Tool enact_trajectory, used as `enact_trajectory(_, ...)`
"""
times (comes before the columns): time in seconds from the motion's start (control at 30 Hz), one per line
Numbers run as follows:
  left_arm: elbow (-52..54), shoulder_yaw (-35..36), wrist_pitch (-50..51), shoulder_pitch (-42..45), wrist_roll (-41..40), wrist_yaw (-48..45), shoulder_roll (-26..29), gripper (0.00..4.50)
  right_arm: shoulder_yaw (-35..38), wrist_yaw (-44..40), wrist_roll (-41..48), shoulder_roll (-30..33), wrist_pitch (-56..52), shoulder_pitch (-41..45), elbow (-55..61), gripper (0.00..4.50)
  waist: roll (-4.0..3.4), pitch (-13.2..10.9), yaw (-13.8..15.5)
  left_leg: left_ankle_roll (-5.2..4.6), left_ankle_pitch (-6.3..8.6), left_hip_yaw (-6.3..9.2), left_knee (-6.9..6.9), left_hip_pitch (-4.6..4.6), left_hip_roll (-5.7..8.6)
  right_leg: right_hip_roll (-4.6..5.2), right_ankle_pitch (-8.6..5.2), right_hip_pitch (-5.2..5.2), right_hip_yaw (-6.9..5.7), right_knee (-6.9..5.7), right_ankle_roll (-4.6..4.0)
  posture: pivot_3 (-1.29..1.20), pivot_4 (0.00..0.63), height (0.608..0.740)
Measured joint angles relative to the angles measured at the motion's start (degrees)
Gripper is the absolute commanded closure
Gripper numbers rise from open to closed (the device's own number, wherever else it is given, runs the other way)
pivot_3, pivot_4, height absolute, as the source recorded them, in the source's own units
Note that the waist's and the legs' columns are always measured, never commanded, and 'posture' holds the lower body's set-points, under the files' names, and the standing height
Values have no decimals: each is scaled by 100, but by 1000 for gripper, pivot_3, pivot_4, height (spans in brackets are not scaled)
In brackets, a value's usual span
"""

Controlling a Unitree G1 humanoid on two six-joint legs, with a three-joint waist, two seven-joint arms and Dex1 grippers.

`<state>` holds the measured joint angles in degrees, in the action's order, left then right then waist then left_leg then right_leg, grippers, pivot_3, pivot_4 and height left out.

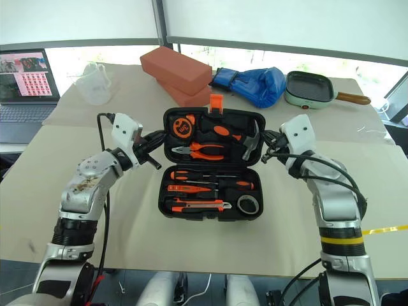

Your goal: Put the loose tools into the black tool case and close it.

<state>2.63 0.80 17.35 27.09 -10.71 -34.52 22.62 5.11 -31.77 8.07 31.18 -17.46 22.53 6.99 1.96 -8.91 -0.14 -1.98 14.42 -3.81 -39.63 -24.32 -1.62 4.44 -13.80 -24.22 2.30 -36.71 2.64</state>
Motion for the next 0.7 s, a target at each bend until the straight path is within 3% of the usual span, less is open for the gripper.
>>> enact_trajectory(0.17,364,-24,-725,-585,356,182,23,4494,12,98,-341,-5,1134,-763,355,4500,0,5,-9,-1,3,-3,1,21,-4,-2,-1,10,3,2,-1,0,150,738)
enact_trajectory(0.37,871,29,-862,-1262,474,356,107,4494,-43,116,-782,145,2640,-1755,456,4500,-1,7,-54,2,1,-9,-3,54,-8,-5,-3,34,12,-3,-5,0,150,738)
enact_trajectory(0.4,1005,41,-826,-1393,465,364,139,4140,-41,110,-781,169,2767,-1905,513,4500,-1,7,-58,2,1,-9,-2,65,-11,-6,-4,46,12,-2,-7,0,150,738)
enact_trajectory(0.53,1686,175,-298,-1932,148,300,304,2904,-17,-126,-672,338,2836,-2479,821,3218,2,5,-75,3,3,-9,2,109,-22,-8,-8,91,10,7,-12,0,150,738)
enact_trajectory(0.63,2357,555,760,-2276,-602,168,613,1824,66,-432,-261,552,2370,-2758,1209,2189,-6,-1,-85,3,3,-10,1,107,-25,-4,-9,84,11,-1,-13,0,150,738)
enact_trajectory(0.7,2797,975,1543,-2298,-1333,101,835,1824,292,-680,203,789,1927,-2822,1554,2189,-6,-2,-68,3,2,-6,-3,106,-25,-4,-9,86,7,-1,-14,0,150,738)
